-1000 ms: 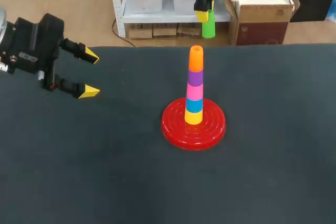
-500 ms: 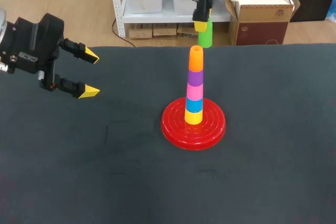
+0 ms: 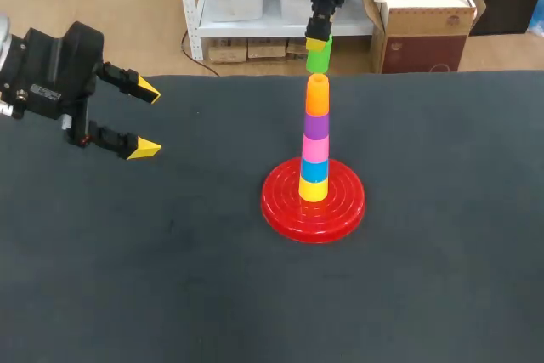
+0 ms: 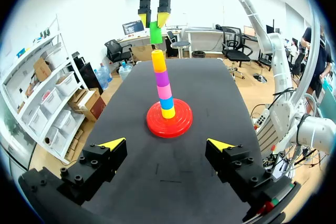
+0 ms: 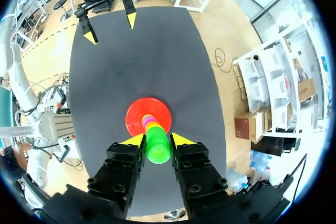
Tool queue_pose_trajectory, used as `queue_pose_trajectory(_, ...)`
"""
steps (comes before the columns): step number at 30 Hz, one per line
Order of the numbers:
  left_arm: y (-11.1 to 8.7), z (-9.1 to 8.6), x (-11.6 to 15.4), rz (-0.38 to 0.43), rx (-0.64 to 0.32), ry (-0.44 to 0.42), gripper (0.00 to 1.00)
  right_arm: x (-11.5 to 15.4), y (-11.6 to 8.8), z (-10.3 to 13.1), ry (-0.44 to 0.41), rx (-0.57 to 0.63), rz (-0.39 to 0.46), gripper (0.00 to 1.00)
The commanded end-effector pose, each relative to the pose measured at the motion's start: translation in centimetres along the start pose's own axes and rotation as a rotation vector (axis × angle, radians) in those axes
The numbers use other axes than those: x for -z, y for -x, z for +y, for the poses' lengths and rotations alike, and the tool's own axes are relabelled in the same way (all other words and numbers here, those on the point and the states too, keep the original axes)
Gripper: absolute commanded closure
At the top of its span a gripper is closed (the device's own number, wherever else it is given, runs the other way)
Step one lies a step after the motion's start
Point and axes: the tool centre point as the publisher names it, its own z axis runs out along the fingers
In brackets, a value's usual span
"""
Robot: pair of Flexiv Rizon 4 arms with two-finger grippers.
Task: Pick up and stack the cylinders on the red base in this order: pink,purple,orange,green
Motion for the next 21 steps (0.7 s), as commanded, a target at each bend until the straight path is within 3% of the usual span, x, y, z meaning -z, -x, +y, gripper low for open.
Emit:
queue_pose_trajectory(1, -0.14, 0.03, -0.07, -0.002, -0.002, 0.001, 0.0, -0.15, -0.55, 0.6, -0.038, 0.024, -0.033, 1.0)
queue_pose_trajectory(8, -0.14, 0.03, -0.07, -0.002, -0.002, 0.001, 0.0, -0.15, -1.17, 0.59, -0.026, 0.029, 0.001, 1.0)
queue_pose_trajectory(14, -0.14, 0.03, -0.07, -0.002, -0.002, 0.001, 0.0, 0.41, -1.24, 1.02, -0.023, 0.016, -0.063, 1.0)
queue_pose_trajectory(21, -0.14, 0.03, -0.07, -0.002, -0.002, 0.001, 0.0, 0.41, -1.24, 1.02, -0.023, 0.016, -0.063, 1.0)
